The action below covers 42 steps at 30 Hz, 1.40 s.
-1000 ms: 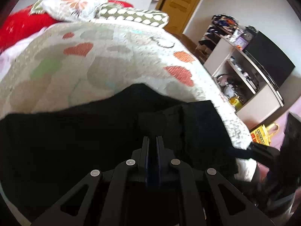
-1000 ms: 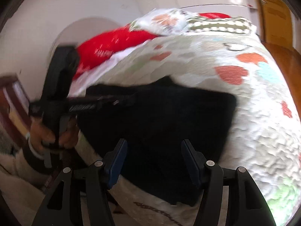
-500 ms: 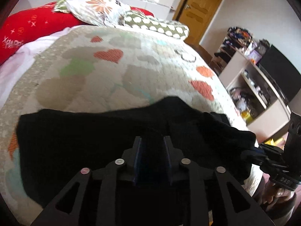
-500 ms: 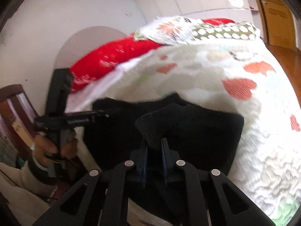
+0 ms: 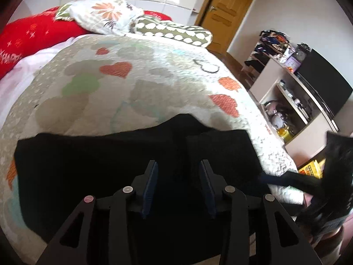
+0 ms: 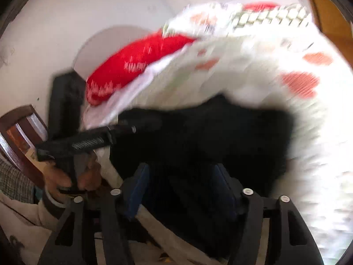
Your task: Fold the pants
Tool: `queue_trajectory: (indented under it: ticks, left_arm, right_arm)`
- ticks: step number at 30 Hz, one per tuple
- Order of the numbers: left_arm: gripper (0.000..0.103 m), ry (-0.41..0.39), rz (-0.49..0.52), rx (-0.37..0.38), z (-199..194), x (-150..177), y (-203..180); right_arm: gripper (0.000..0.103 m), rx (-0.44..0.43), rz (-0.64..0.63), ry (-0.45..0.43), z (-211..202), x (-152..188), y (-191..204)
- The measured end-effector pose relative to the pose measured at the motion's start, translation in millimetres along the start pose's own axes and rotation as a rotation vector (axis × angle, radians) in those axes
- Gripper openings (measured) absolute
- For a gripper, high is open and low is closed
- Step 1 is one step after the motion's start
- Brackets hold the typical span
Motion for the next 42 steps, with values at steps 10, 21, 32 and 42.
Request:
queue_trajectory:
  ticks: [10, 21, 32, 42]
  left_arm:
    - [0.048, 0.063, 0.085, -0.081, 35.9, 17.3, -29.1]
    - [0.05, 0.079, 0.07, -0.082, 47.9, 31.2, -26.8]
    - [0.052, 0.065, 0.056, -0.069, 45.8, 34.7, -26.2]
    - [0.055, 0.028, 0.027, -0.086, 17.2, 33.4, -9.0]
  right_arm:
    - [0.024, 0.264, -0.021, 0.024, 0.2, -21.6, -77.9]
    - [0.028, 0.286, -0.043, 0.06, 3.6, -13.2, -61.1]
    - [0.032, 0.268, -0.073, 0.135, 10.5, 39.0, -30.0]
    - [0.042, 0.308, -0.129, 0.055, 24.5, -24.2, -31.7]
Point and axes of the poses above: each gripper's, at about its wrist camera, not at the fingertips, and z roughly the way its jaws point, y to its left, x to its underside, the point moved 9 cm from there along z, roughly the way its jaws point, and after that the axes turned 15 degrees about -x, right-handed, at the moved point
